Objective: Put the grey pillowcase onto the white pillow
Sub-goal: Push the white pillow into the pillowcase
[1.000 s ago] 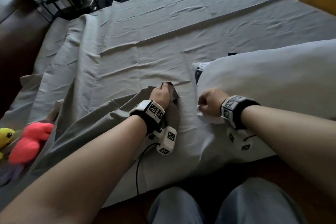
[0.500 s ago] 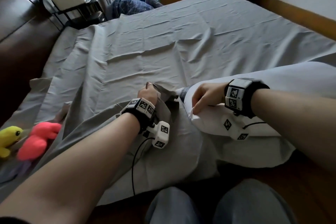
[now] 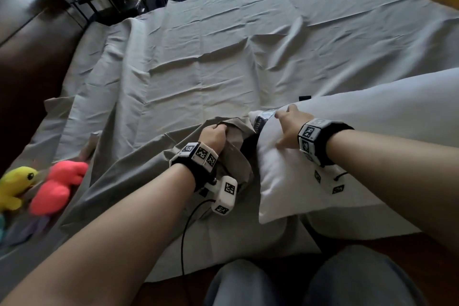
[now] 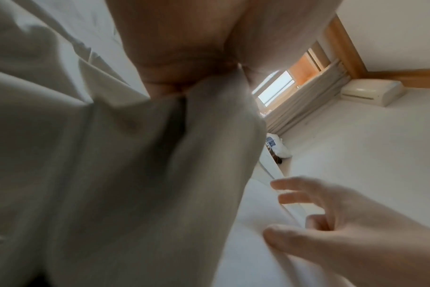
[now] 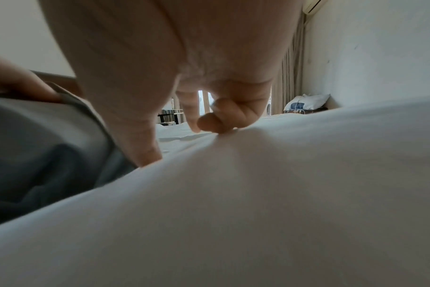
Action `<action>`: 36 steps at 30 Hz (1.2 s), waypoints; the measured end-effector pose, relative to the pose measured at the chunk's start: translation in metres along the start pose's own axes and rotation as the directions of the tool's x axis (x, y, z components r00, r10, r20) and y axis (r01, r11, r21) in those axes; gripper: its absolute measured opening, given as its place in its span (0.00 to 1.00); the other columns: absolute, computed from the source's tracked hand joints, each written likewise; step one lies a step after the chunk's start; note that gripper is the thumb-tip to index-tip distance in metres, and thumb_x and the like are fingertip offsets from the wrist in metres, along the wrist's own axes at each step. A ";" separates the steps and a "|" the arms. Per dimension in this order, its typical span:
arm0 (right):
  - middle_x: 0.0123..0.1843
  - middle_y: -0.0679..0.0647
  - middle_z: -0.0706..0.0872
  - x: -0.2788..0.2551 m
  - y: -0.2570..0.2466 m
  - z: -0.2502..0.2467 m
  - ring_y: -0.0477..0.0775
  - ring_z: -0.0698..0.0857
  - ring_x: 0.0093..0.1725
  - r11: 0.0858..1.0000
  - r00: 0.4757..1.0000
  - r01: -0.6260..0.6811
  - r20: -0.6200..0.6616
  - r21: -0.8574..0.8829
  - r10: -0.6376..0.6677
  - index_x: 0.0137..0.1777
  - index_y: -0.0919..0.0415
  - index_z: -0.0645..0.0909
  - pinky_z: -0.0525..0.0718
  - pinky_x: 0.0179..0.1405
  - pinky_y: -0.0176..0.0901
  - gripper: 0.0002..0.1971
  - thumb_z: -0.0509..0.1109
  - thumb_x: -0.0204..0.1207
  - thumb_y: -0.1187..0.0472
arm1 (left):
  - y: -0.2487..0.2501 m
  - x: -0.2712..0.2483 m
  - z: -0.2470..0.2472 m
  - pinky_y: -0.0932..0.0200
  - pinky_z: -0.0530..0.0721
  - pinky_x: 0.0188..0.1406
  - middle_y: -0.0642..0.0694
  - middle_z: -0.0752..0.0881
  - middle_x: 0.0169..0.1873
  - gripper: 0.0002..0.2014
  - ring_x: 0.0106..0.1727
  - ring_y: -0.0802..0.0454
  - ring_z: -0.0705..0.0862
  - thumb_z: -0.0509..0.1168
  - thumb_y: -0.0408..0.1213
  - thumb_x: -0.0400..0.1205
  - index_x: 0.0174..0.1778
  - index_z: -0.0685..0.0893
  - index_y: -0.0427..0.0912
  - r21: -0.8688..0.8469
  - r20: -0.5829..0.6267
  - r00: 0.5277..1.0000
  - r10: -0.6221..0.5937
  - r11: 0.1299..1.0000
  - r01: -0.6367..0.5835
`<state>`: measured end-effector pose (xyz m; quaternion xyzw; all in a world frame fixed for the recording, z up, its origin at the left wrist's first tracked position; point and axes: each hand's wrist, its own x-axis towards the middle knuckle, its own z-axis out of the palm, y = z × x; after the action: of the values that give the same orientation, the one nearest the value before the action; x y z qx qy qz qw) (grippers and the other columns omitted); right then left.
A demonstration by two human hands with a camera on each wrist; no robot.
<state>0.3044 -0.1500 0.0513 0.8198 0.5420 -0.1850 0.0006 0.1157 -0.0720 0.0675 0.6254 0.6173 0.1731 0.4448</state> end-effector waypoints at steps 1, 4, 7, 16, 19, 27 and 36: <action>0.69 0.59 0.71 0.008 -0.001 -0.001 0.65 0.83 0.60 1.000 1.000 -0.005 0.017 -0.010 0.005 0.73 0.53 0.69 0.84 0.56 0.49 0.44 0.80 0.56 0.44 | 0.000 0.007 -0.001 0.59 0.70 0.55 0.35 0.84 0.57 0.16 0.61 0.42 0.80 0.54 0.35 0.87 0.61 0.83 0.29 -0.046 -0.042 0.999 -0.013 0.999 0.012; 0.70 0.63 0.75 0.031 -0.012 0.002 0.66 0.81 0.64 0.998 0.994 -0.049 0.096 -0.029 0.051 0.75 0.57 0.63 0.83 0.60 0.54 0.60 0.82 0.43 0.34 | 0.003 0.025 -0.004 0.56 0.70 0.63 0.31 0.82 0.65 0.22 0.68 0.37 0.78 0.54 0.44 0.89 0.64 0.81 0.29 -0.080 -0.190 0.981 -0.037 0.997 0.022; 0.69 0.67 0.78 0.044 -0.016 0.014 0.68 0.82 0.64 0.992 0.977 -0.107 0.180 -0.061 0.116 0.77 0.65 0.59 0.83 0.61 0.56 0.70 0.83 0.36 0.33 | -0.002 0.037 -0.002 0.57 0.71 0.57 0.32 0.85 0.59 0.26 0.63 0.37 0.81 0.54 0.52 0.87 0.58 0.86 0.32 -0.100 -0.332 0.942 -0.040 0.995 0.007; 0.52 0.55 0.87 0.044 -0.017 0.027 0.58 0.87 0.51 0.987 0.999 -0.048 0.008 -0.154 0.050 0.51 0.56 0.84 0.84 0.48 0.46 0.09 0.72 0.71 0.58 | -0.021 0.037 0.010 0.59 0.72 0.52 0.32 0.88 0.51 0.26 0.55 0.39 0.83 0.54 0.49 0.88 0.50 0.86 0.28 -0.122 -0.252 0.967 0.031 0.990 -0.063; 0.55 0.54 0.86 0.037 -0.018 0.018 0.58 0.87 0.54 0.982 1.000 -0.006 -0.009 -0.191 0.005 0.55 0.52 0.82 0.82 0.46 0.44 0.10 0.68 0.74 0.60 | -0.014 0.031 0.001 0.64 0.67 0.43 0.35 0.86 0.46 0.25 0.48 0.43 0.80 0.52 0.50 0.88 0.46 0.85 0.32 -0.097 -0.226 0.974 0.022 0.994 -0.045; 0.43 0.51 0.83 -0.003 -0.025 -0.034 0.60 0.86 0.47 0.953 0.981 0.191 0.080 -0.235 -0.177 0.48 0.48 0.80 0.83 0.42 0.38 0.06 0.69 0.72 0.58 | 0.011 0.002 -0.034 0.59 0.67 0.45 0.31 0.86 0.54 0.27 0.58 0.38 0.82 0.51 0.51 0.88 0.52 0.86 0.30 -0.069 -0.323 0.946 0.031 0.996 -0.056; 0.32 0.49 0.75 -0.031 -0.040 -0.038 0.55 0.76 0.41 0.937 0.944 0.317 0.146 -0.148 -0.296 0.29 0.51 0.69 0.68 0.38 0.36 0.16 0.72 0.74 0.58 | 0.023 -0.028 -0.036 0.67 0.73 0.22 0.47 0.78 0.26 0.24 0.27 0.52 0.81 0.56 0.53 0.87 0.31 0.79 0.39 -0.098 -0.094 0.983 0.160 0.981 -0.169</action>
<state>0.2697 -0.1539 0.1040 0.7093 0.6759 -0.1854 0.0745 0.0970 -0.0824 0.1140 0.6420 0.5718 0.2685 0.4345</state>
